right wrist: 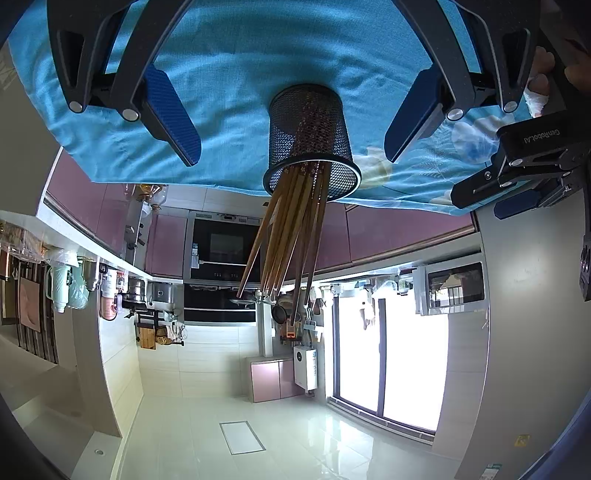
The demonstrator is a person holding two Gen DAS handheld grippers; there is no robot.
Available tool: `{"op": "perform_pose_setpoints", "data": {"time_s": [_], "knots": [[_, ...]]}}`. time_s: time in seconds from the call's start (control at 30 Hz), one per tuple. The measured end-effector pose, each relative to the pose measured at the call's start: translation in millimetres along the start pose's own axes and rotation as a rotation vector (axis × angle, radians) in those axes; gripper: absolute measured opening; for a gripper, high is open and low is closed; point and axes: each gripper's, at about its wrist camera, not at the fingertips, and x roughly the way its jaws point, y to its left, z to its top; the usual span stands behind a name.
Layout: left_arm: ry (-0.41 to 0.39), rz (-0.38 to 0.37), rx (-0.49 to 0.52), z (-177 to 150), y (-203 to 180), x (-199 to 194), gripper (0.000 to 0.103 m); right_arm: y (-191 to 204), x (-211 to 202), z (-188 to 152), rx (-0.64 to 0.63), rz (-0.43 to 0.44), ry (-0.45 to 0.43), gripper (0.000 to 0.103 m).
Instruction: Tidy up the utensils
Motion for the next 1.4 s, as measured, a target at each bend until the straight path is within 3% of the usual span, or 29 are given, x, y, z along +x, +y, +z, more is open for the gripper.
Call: {"op": "perform_pose_setpoints", "data": {"time_s": [1.4], "knots": [[0.017,-0.009,0.001,-2.8,-8.2,5.0,0.097,0.2,0.0,1.4,0.01,0.002,0.006,0.096]]}}
